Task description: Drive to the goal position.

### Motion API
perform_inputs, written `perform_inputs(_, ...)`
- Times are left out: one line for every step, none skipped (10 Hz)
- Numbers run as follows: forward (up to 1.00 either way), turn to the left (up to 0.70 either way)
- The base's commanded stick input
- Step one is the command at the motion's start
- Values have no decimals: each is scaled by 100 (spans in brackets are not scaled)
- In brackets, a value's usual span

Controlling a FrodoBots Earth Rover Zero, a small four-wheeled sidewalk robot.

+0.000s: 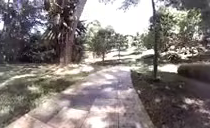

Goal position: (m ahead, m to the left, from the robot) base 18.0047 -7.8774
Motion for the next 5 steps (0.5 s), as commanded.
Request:
perform_inputs(50, -2)
perform_inputs(50, -22)
perform_inputs(50, -48)
perform_inputs(50, -50)
perform_inputs(50, -50)
